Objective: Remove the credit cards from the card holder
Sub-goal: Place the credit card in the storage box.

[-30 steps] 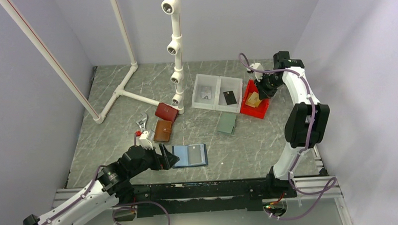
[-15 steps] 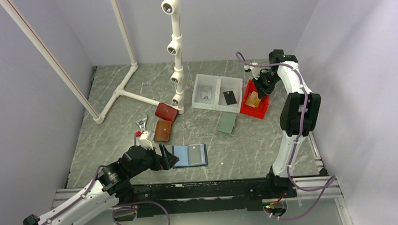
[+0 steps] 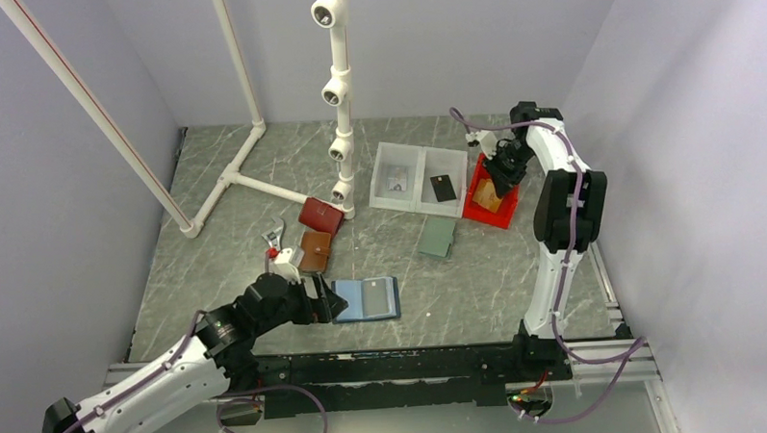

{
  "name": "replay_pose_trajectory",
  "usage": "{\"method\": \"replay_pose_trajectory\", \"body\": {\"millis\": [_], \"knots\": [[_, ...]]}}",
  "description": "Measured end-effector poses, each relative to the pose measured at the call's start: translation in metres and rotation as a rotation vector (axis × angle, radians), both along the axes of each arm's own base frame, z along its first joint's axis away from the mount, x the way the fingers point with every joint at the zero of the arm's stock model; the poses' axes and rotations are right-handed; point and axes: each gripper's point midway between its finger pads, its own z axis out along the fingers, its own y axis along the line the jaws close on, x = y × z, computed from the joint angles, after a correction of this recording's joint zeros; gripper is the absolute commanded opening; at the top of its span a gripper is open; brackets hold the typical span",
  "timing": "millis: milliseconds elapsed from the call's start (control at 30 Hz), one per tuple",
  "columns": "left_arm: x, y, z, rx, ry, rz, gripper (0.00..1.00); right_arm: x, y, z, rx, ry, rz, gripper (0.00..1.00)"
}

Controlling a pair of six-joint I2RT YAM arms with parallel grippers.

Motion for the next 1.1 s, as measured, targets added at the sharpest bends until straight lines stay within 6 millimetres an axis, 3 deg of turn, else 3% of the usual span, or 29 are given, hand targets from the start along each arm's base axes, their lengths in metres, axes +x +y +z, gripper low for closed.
{"method": "replay_pose_trajectory", "body": {"millis": [67, 200, 367, 467, 567, 767, 933, 1100], "knots": [[0.002, -0.002, 0.003, 0.004, 0.001, -0.001, 0.99, 0.001, -0.004, -0.006, -0.028, 0.012, -0.018, 0.27], [0.007, -0.005, 0.008, 0.018, 0.003, 0.006, 0.99, 0.016, -0.018, -0.008, -0.106, -0.031, -0.074, 0.29], [0.015, -0.012, 0.019, 0.018, -0.021, -0.001, 0.99, 0.043, -0.024, 0.008, -0.134, -0.140, -0.133, 0.31], [0.019, -0.019, 0.020, 0.010, -0.038, -0.020, 0.99, 0.046, -0.018, 0.025, -0.101, -0.189, -0.147, 0.33], [0.024, -0.024, 0.019, 0.014, -0.047, -0.033, 0.99, 0.037, -0.006, 0.049, -0.036, -0.246, -0.140, 0.34], [0.035, -0.031, 0.012, 0.022, -0.047, -0.027, 0.99, 0.000, 0.032, 0.098, 0.161, -0.338, -0.080, 0.35], [0.047, -0.041, 0.012, 0.000, -0.063, -0.016, 0.99, -0.020, 0.063, 0.100, 0.329, -0.314, -0.035, 0.35], [0.059, -0.049, -0.003, 0.021, -0.038, -0.006, 0.99, -0.022, 0.073, 0.101, 0.394, -0.298, -0.024, 0.35]]}}
